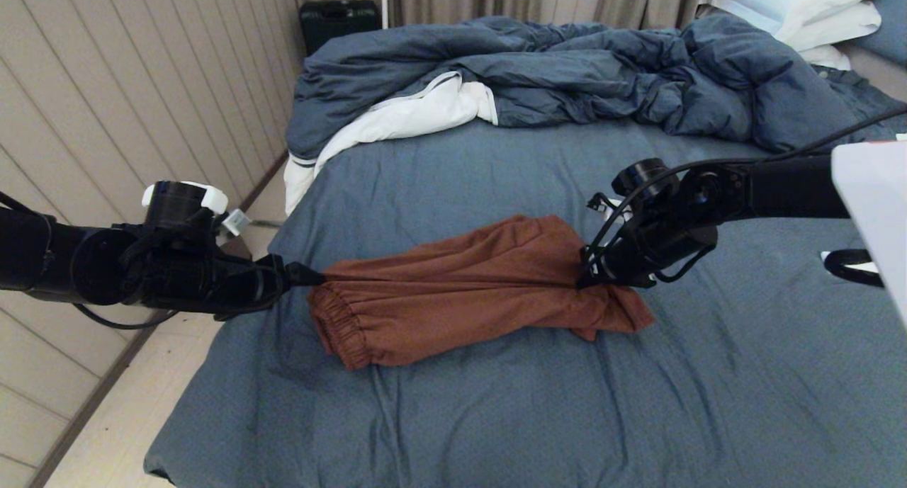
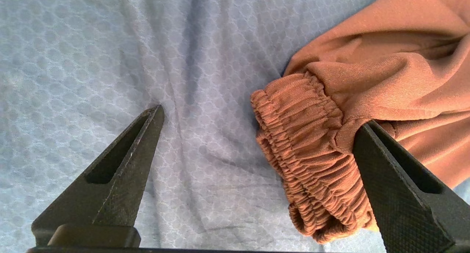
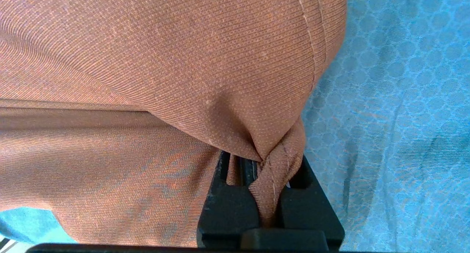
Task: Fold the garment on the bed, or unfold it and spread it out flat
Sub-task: Fold the brown shorts
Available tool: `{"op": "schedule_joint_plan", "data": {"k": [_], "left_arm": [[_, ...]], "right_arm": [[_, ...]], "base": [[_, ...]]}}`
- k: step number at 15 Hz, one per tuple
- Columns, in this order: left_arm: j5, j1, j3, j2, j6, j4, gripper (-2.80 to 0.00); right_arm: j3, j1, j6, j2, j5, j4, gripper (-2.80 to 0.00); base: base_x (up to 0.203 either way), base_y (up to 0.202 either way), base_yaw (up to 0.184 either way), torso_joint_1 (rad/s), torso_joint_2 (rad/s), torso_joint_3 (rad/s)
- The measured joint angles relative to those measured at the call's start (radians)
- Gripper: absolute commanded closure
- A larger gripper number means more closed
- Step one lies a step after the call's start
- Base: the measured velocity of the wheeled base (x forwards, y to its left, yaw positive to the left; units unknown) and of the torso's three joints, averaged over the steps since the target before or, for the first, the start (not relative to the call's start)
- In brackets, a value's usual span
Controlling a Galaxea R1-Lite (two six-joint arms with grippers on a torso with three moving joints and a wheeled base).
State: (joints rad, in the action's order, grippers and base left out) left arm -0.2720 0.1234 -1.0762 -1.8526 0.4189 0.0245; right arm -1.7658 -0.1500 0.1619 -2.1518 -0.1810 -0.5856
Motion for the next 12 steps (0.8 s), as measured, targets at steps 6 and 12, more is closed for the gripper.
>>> {"op": "schedule_joint_plan", "data": {"k": [6, 12], "left_arm": [[0.003, -0.001, 0.004, -0.002, -0.001, -0.001, -2.8], [0.005, -0.002, -0.001, -0.002, -0.001, -0.001, -2.8]], "right_arm": [[0.014, -0.033, 0.0, -0.006, 0.004, 0.006, 0.0], [0.014, -0.064, 0.0, 0.035, -0.082, 0.003, 0.0]], "base": [[0.0, 0.0, 0.0, 0.0, 0.0, 0.0], [0.0, 0.0, 0.0, 0.0, 0.0, 0.0]]}}
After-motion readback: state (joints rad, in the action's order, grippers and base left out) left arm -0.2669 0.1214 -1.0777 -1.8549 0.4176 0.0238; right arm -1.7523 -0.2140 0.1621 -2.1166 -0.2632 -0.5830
